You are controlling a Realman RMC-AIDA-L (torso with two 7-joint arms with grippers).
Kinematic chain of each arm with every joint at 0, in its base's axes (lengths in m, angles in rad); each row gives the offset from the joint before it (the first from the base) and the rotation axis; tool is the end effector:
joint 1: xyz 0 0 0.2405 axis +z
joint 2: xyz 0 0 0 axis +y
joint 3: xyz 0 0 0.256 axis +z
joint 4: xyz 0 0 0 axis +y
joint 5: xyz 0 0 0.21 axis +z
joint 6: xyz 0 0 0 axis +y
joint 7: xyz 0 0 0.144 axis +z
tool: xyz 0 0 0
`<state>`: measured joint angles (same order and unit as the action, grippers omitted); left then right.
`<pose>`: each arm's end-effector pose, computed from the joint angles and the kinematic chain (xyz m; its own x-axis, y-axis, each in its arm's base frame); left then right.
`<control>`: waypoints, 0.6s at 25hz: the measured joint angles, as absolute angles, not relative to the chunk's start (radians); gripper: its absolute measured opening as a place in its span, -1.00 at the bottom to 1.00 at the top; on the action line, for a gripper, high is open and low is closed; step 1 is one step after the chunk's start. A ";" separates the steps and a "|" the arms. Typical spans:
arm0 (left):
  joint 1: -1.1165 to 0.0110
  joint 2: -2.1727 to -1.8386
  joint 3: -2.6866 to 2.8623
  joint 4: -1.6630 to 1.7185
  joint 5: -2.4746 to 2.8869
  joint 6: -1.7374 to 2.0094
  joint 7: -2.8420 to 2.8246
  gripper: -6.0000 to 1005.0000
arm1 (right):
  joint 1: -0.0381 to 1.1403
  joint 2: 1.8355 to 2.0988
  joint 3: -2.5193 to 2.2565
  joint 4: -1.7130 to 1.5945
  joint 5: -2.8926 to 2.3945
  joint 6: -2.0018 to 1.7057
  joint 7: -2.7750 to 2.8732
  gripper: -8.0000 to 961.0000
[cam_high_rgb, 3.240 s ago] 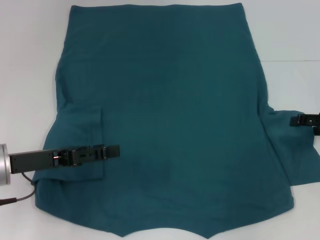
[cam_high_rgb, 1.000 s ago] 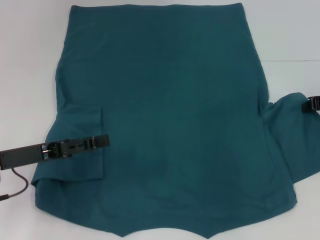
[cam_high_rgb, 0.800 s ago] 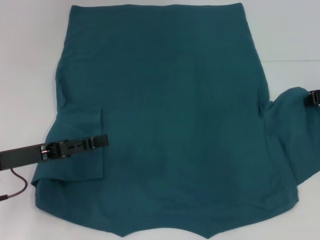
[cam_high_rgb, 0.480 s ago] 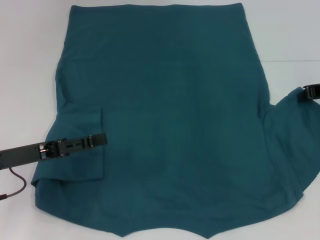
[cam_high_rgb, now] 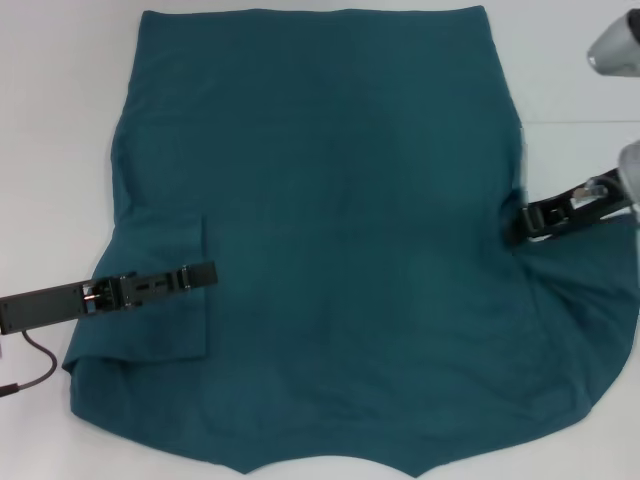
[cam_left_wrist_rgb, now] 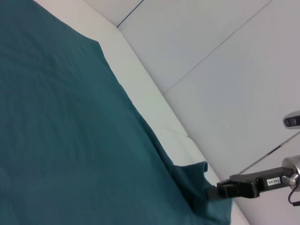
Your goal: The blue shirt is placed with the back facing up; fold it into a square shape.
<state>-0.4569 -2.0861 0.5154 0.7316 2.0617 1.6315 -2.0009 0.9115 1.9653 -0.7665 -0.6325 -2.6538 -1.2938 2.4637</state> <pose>-0.2900 0.3116 0.0275 0.2965 0.7667 0.5694 0.8740 -0.4582 0.1618 0.2334 0.4327 0.0278 0.4672 -0.8731 -0.1396 -0.8397 -0.3887 -0.3791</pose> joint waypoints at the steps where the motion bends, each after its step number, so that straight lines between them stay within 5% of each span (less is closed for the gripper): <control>1: -0.457 -2.086 0.515 0.732 2.062 1.631 -2.003 0.69 | 0.917 1.971 -0.772 -0.632 -2.654 -1.301 2.475 -0.87; 15: -0.457 -2.086 0.489 0.732 2.062 1.628 -2.009 0.69 | 0.950 2.003 -0.846 -0.631 -2.651 -1.253 2.677 -0.84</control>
